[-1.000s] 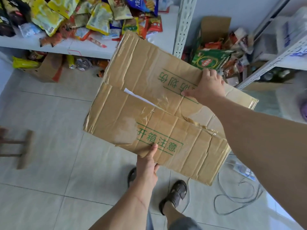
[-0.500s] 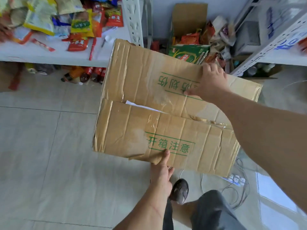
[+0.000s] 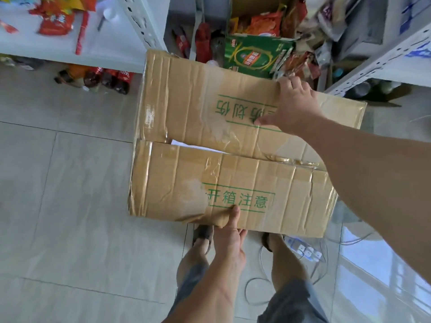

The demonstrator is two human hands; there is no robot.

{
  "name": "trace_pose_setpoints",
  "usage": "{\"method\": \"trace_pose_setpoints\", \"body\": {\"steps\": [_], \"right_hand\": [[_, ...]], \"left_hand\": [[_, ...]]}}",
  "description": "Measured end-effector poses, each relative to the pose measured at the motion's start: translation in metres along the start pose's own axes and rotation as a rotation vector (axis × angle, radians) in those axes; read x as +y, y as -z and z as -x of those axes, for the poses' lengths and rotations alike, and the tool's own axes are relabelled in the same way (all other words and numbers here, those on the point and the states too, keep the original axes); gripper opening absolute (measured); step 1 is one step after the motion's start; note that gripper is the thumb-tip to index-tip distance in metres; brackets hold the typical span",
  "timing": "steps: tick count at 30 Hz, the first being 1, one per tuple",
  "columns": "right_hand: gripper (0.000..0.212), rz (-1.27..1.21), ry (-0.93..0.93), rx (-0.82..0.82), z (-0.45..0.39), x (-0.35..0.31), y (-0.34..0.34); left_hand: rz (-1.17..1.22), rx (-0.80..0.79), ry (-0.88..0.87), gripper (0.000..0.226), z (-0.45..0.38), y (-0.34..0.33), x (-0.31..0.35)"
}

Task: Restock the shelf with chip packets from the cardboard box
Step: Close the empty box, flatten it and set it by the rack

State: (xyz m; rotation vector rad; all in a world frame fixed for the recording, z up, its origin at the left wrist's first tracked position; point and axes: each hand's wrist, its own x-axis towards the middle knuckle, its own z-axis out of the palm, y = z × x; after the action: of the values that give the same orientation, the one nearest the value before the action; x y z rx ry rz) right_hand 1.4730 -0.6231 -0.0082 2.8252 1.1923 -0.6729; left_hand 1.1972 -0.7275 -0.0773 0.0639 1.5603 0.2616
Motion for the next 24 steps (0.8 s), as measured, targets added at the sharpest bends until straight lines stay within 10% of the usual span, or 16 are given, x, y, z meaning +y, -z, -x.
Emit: {"method": "trace_pose_setpoints", "body": {"steps": [24], "right_hand": [[0.117, 0.029, 0.067, -0.048, -0.142, 0.152, -0.088]], "left_hand": [[-0.008, 0.106, -0.032, 0.061, -0.123, -0.154, -0.083]]}}
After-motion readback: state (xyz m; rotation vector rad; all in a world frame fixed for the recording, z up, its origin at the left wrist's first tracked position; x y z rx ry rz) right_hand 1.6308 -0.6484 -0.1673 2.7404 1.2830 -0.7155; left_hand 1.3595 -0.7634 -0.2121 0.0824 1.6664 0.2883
